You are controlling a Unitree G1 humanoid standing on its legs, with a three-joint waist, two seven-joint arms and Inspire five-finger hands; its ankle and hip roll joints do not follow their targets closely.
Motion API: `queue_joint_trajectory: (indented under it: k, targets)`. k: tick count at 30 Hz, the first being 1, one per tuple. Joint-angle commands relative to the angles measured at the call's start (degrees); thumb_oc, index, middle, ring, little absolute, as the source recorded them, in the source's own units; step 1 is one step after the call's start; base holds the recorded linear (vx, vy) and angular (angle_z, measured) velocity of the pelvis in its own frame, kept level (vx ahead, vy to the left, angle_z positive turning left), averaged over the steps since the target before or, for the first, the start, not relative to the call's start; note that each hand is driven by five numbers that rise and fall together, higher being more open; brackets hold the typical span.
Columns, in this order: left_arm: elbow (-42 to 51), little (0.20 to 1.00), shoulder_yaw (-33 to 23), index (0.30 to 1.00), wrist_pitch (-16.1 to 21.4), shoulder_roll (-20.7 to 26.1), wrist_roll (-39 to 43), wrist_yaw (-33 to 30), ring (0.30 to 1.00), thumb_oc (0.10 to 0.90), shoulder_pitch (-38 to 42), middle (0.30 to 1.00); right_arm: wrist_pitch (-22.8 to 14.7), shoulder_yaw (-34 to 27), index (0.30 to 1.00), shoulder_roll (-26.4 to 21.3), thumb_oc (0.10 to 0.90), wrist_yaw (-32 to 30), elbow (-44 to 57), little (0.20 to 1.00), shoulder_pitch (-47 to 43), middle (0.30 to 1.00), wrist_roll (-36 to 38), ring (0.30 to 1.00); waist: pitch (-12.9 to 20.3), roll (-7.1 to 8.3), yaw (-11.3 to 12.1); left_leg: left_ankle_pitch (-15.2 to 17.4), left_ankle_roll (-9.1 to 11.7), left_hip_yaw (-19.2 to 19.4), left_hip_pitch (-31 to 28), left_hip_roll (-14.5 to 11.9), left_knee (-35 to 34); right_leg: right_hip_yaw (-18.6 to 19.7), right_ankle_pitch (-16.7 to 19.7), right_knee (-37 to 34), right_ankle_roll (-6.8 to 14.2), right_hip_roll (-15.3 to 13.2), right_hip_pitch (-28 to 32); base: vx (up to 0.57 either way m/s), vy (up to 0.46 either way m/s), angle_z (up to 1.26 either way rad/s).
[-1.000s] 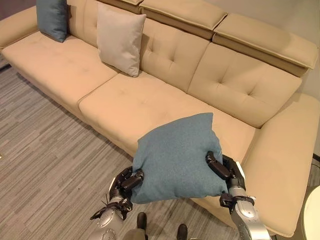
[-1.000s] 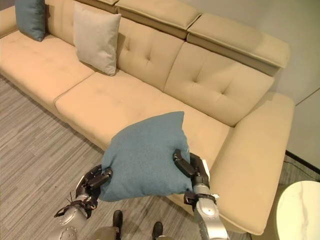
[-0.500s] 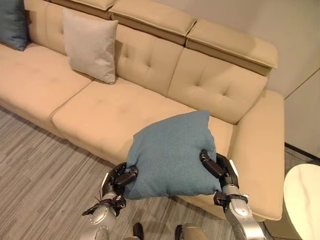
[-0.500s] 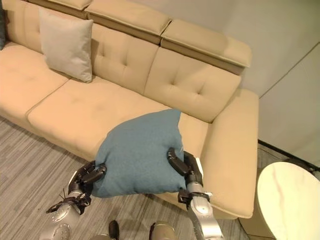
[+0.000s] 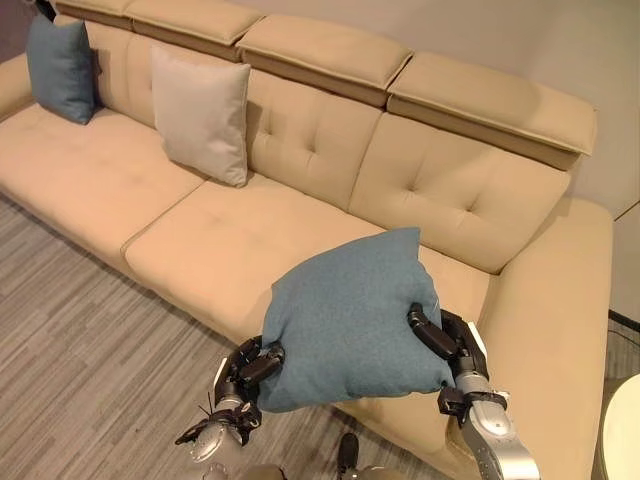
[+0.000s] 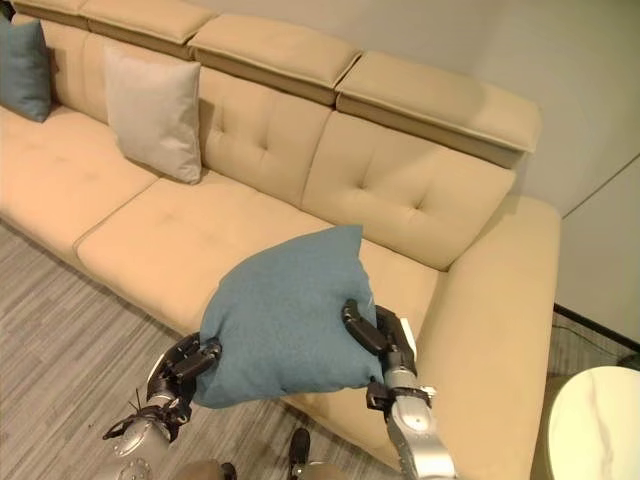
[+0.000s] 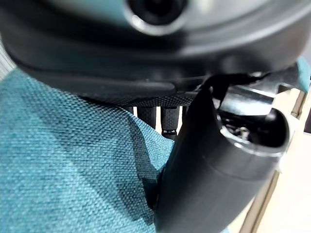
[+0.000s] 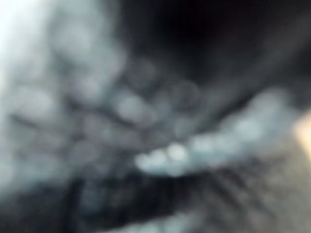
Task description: Pick up all the scattered cushions and arrange them neatly on the sofa.
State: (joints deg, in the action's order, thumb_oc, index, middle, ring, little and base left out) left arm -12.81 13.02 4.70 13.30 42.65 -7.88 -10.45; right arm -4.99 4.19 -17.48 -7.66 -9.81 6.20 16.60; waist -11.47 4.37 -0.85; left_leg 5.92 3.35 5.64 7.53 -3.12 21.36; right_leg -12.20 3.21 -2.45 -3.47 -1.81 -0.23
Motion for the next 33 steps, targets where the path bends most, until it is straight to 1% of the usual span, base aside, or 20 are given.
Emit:
queue_joint_trajectory:
  k: [1, 4, 6, 7, 12, 14, 15, 16, 19, 20, 21, 22, 23, 24, 25, 26, 27, 30, 31, 33]
  targets:
    - [10.16, 0.3, 2.41, 0.3, 5.78, -0.64, -1.26, 7.02, 0.3, 0.4, 5.54, 0.3, -8.43, -0.08, 0.3, 1.0, 0.4, 1.43, 8.83, 0.3, -4.14, 0.3, 0.95, 0.3, 4.77, 2.44, -0.07, 0.08, -1.33, -1.37, 1.49, 1.53, -6.33, 3.97, -5.63, 2.01, 7.11, -0.49, 2.33, 0.22, 0.063, -0.13]
    - [10.58, 0.3, 2.34, 0.3, 5.86, -0.59, -1.51, 6.46, 0.3, 0.4, 5.29, 0.3, -8.28, 0.29, 0.3, 0.89, 0.4, 1.29, 8.39, 0.3, -4.43, 0.3, 0.8, 0.3, 4.63, 1.26, 1.23, -4.9, -0.12, -6.44, 2.54, 2.07, -14.1, 6.03, -7.34, 2.49, 6.92, 0.93, 3.91, 0.18, 0.082, -0.38]
    - [10.72, 0.3, 2.18, 0.3, 6.09, -0.51, -1.35, 6.1, 0.3, 0.4, 5.48, 0.3, -8.25, 0.39, 0.3, 0.81, 0.4, 0.89, 7.89, 0.3, -4.89, 0.3, 0.68, 0.3, 4.29, 0.91, 1.91, -6.31, 0.36, -8.46, 4.12, 2.77, -15.11, 6.98, -8.16, 2.9, 6.98, 1.15, 4.97, 0.16, 0.087, -0.56]
    - [10.71, 0.3, 2.12, 0.3, 6.07, -0.45, -1.41, 6.28, 0.3, 0.4, 5.31, 0.3, -8.26, 0.53, 0.3, 0.79, 0.4, 1.2, 8.0, 0.3, -4.88, 0.3, 0.6, 0.3, 4.68, 0.49, 1.96, -6.24, 0.11, -8.78, 3.18, 2.61, -17.0, 7.6, -8.5, 3.1, 7.07, 1.36, 5.22, 0.1, 0.07, -0.57]
    - [10.66, 0.3, 2.17, 0.3, 5.75, 0.67, -2.14, 6.4, 0.3, 0.4, 4.84, 0.3, -7.87, 1.07, 0.3, 1.4, 0.4, 1.67, 8.16, 0.3, -4.22, 0.3, 0.1, 0.3, 6.1, 0.02, 1.87, -5.73, -0.99, -7.07, -0.12, 2.42, -17.77, 8.8, -9.76, 5.98, 7.86, -0.2, 5.51, 0.18, 0.175, -0.67]
    - [10.78, 0.3, 1.95, 0.3, 5.58, 1.18, -2.27, 6.29, 0.3, 0.4, 4.95, 0.3, -7.58, 1.44, 0.3, 2.14, 0.4, 2.11, 8.23, 0.3, -4.33, 0.3, -0.34, 0.3, 6.58, -0.07, 1.99, -4.54, -2.43, -5.06, -2.29, 2.86, -17.97, 10.09, -9.63, 9.0, 9.13, -1.62, 4.76, 0.14, 0.187, -0.56]
    - [10.78, 0.3, 1.96, 0.3, 5.58, 1.18, -2.27, 6.29, 0.3, 0.4, 4.95, 0.3, -7.58, 1.44, 0.3, 2.14, 0.4, 2.11, 8.23, 0.3, -4.33, 0.3, -0.35, 0.3, 6.58, -0.07, 2.01, -4.54, -2.43, -5.04, -2.3, 2.86, -17.97, 10.11, -9.63, 9.0, 9.13, -1.62, 4.76, 0.13, 0.244, -0.52]
    - [11.28, 0.3, 1.66, 0.3, 5.71, 1.75, -2.2, 5.92, 0.3, 0.4, 5.0, 0.3, -7.52, 2.02, 0.3, 2.45, 0.4, 2.26, 8.52, 0.3, -5.02, 0.3, -0.75, 0.3, 6.35, -0.31, 1.82, -3.81, -3.65, -3.67, -3.34, 3.01, -18.24, 10.93, -7.87, 13.74, 10.52, -2.6, 2.12, 0.04, 0.125, -0.36]
    - [11.35, 0.3, 1.32, 0.3, 5.63, 2.31, -2.48, 5.67, 0.3, 0.4, 5.08, 0.3, -7.26, 2.61, 0.3, 2.85, 0.4, 2.44, 8.66, 0.3, -5.68, 0.3, -1.0, 0.3, 5.63, -0.6, 1.81, -3.24, -4.53, -2.33, -4.19, 2.83, -18.28, 11.39, -6.68, 18.02, 11.42, -3.25, -0.54, 0.03, 0.136, -0.44]
    - [11.13, 0.3, 1.02, 0.3, 5.79, 2.55, -2.67, 5.56, 0.3, 0.4, 5.34, 0.3, -7.5, 3.01, 0.3, 3.46, 0.4, 2.63, 8.69, 0.3, -5.85, 0.3, -1.15, 0.3, 5.0, -1.0, 1.77, -2.23, -5.14, -1.06, -4.87, 2.61, -18.02, 9.2, -5.37, 20.91, 12.07, -4.29, -3.5, 0.03, 0.139, -0.58]
    - [10.81, 0.3, 0.86, 0.3, 5.9, 2.34, -2.48, 5.52, 0.3, 0.4, 5.23, 0.3, -7.37, 3.42, 0.3, 3.59, 0.4, 2.79, 8.32, 0.3, -5.94, 0.3, -1.44, 0.3, 4.92, -1.13, 1.68, -1.32, -5.2, 0.09, -6.29, 2.67, -18.5, 5.78, -5.35, 18.62, 11.93, -5.11, -4.99, 0.07, 0.083, -0.64]
    - [10.77, 0.3, 0.48, 0.3, 6.0, 2.06, -2.22, 5.45, 0.3, 0.4, 4.98, 0.3, -7.45, 3.72, 0.3, 3.5, 0.4, 2.71, 8.12, 0.3, -6.32, 0.3, -1.65, 0.3, 4.78, -1.2, 1.99, -0.56, -5.04, 1.43, -7.27, 2.65, -18.78, 0.98, -4.92, 14.41, 11.33, -6.04, -6.27, 0.09, -0.01, -0.97]
    - [10.72, 0.3, 0.55, 0.3, 5.93, 1.98, -2.06, 5.97, 0.3, 0.4, 4.9, 0.3, -7.39, 3.73, 0.3, 3.53, 0.4, 2.79, 7.85, 0.3, -6.2, 0.3, -1.65, 0.3, 4.79, -0.92, 2.08, -0.32, -4.91, 1.72, -7.3, 2.76, -18.43, -0.77, -5.01, 11.84, 10.82, -6.06, -5.55, 0.07, -0.056, -1.39]
    - [10.66, 0.3, 0.22, 0.3, 6.04, 1.92, -2.23, 6.08, 0.3, 0.4, 4.85, 0.3, -7.53, 3.61, 0.3, 3.46, 0.4, 2.64, 7.72, 0.3, -6.28, 0.3, -1.9, 0.3, 4.81, -0.87, 2.02, -0.19, -4.8, 1.79, -7.4, 2.63, -18.28, -1.69, -4.69, 10.95, 11.16, -6.34, -5.07, 0.12, -0.172, -0.77]
    - [10.33, 0.3, 0.5, 0.3, 6.18, 0.94, -1.98, 6.43, 0.3, 0.4, 4.91, 0.3, -7.65, 2.35, 0.3, 3.14, 0.4, 2.11, 7.67, 0.3, -5.56, 0.3, -2.34, 0.3, 5.44, -0.31, 1.44, -0.41, -4.12, 1.51, -8.22, 2.62, -19.06, 1.12, -5.1, 7.8, 10.42, -3.98, -2.67, 0.13, -0.185, -0.2]
    - [10.28, 0.3, 0.59, 0.3, 6.26, 0.87, -1.91, 6.52, 0.3, 0.4, 5.3, 0.3, -7.9, 2.08, 0.3, 2.75, 0.4, 1.73, 7.77, 0.3, -5.68, 0.3, -2.27, 0.3, 6.01, -0.33, 1.46, -0.6, -3.91, 1.68, -8.31, 2.62, -19.67, 0.78, -4.58, 6.48, 10.29, -3.85, -2.25, 0.22, -0.296, 0.58]
    - [10.46, 0.3, 1.4, 0.3, 6.15, 0.73, -2.63, 6.68, 0.3, 0.4, 6.08, 0.3, -7.93, 1.18, 0.3, 1.99, 0.4, 1.27, 7.83, 0.3, -5.01, 0.3, -2.34, 0.3, 6.58, -0.24, 0.6, -0.48, -2.91, 0.99, -8.34, 2.26, -19.06, 1.65, -4.95, 4.17, 9.35, -2.54, -0.34, 0.15, -0.197, 0.46]
    - [10.81, 0.3, 1.59, 0.3, 6.36, 0.96, -3.67, 6.6, 0.3, 0.4, 6.68, 0.3, -7.99, 0.56, 0.3, 0.88, 0.4, 0.87, 7.96, 0.3, -4.81, 0.3, -2.82, 0.3, 6.36, -0.25, 0.31, -0.03, -2.29, 0.24, -7.65, 1.82, -16.7, 1.35, -5.08, 3.11, 8.74, -2.25, 0.74, 0.06, -0.114, 0.29]
    - [11.56, 0.3, 1.36, 0.3, 7.79, 1.69, -7.21, 4.69, 0.3, 0.4, 9.82, 0.3, -8.5, -0.13, 0.3, -1.54, 0.4, -0.4, 8.52, 0.3, -5.93, 0.3, -4.55, 0.3, 5.23, -0.52, 0.35, 0.08, -1.27, -3.25, -3.29, 2.46, -12.73, 1.03, -5.16, 1.67, 7.97, -2.14, 1.48, -0.01, -0.056, 0.13]
    - [11.64, 0.3, 1.31, 0.3, 7.86, 1.61, -7.82, 4.72, 0.3, 0.4, 9.91, 0.3, -8.71, -0.17, 0.3, -1.73, 0.4, -0.59, 8.5, 0.3, -6.14, 0.3, -5.03, 0.3, 5.63, -0.91, 0.13, 0.03, -1.44, -3.44, -4.02, 2.42, -14.25, 0.89, -5.2, 1.17, 8.01, -1.82, 1.77, 0.06, -0.015, 0.23]
